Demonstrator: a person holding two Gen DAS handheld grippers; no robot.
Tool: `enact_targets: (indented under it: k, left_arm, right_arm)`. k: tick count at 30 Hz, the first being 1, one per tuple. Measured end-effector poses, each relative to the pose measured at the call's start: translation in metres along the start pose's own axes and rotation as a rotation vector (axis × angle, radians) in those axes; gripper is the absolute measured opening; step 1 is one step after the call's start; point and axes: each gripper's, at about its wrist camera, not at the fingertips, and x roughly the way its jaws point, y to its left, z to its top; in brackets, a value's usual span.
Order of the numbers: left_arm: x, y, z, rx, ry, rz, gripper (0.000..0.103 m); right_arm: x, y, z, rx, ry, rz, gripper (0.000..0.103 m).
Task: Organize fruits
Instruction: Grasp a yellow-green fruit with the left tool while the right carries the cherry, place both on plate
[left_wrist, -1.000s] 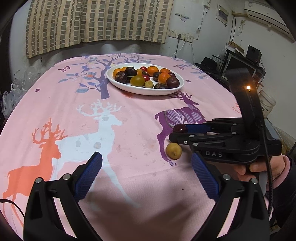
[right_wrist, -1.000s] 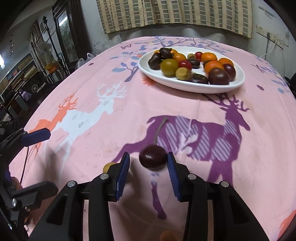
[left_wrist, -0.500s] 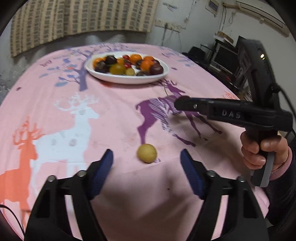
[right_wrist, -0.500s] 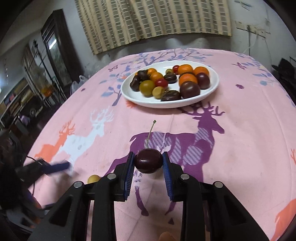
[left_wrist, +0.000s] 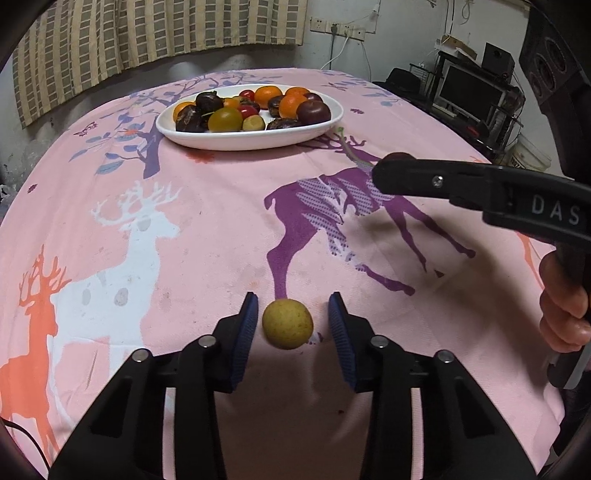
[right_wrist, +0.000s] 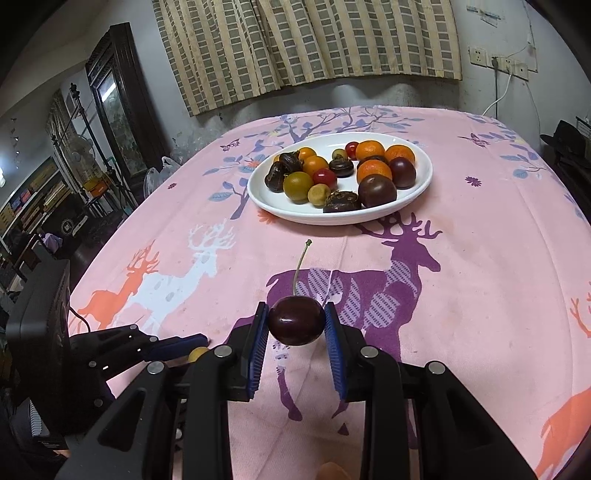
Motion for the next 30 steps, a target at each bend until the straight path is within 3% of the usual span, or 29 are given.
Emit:
enact_targets:
  k: [4,13,21,25,30]
  left_arm:
    - [0.0,0.003,0.0,-0.014,0.0,0.025,0.027]
    - [-0.006,0.009,-0.001,-0.049,-0.003,0.048,0.026]
    - [-0.045,0.028,0.009,-0.037,-0.039,-0.038,0.026]
    - [-0.059,0.047,0.048,-0.019,-0.066,-0.055,0.026]
    - [-0.056,0.06,0.133,-0.011,-0.153,-0.056,0.025]
  right_arm:
    - [0.002,-0.001,-0.001,0.002,0.006,-0.008,0.031]
    - [0.007,-0.003,-0.003,0.008,0.02,-0.012,0.031]
    - [-0.018,0.001,-0.01,0.011,-0.037,0.04,0.03]
    - [-0.036,-0.002,0.02,0.001,-0.126,0.018,0.03]
    - [-0.028,-0.013,0.082,-0.012,-0.213,-0.038,0.03]
